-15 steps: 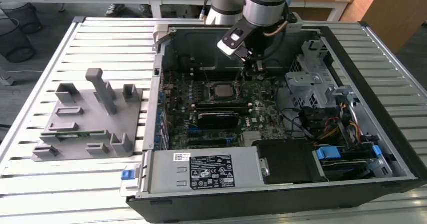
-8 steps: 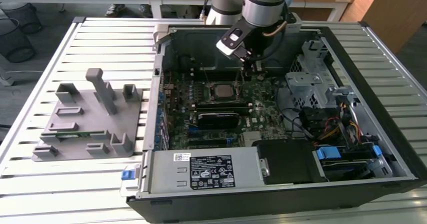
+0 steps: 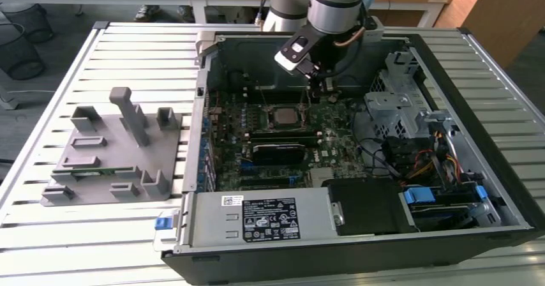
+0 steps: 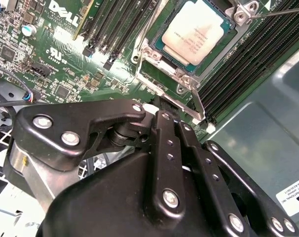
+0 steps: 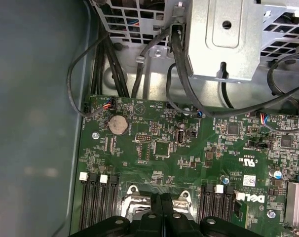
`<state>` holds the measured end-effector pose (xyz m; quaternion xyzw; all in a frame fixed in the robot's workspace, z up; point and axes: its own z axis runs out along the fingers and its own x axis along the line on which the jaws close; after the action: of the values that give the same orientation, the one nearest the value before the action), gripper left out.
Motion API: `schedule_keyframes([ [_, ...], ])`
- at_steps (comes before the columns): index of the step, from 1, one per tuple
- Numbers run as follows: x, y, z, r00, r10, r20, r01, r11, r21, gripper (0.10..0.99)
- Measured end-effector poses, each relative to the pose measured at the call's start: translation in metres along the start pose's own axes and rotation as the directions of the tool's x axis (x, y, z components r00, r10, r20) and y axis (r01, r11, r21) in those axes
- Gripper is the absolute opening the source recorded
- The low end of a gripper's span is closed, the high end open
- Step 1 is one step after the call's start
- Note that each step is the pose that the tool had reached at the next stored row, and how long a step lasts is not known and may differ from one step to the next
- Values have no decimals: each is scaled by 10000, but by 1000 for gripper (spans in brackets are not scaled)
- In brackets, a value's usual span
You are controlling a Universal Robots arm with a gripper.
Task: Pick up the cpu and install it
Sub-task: 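Close the cpu cover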
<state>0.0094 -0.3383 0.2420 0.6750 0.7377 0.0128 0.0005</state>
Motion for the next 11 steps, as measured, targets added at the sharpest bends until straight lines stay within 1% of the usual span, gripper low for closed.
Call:
schedule_keyframes([
  [11,2,-30,0,10000,0,1,0,10000,0,106],
])
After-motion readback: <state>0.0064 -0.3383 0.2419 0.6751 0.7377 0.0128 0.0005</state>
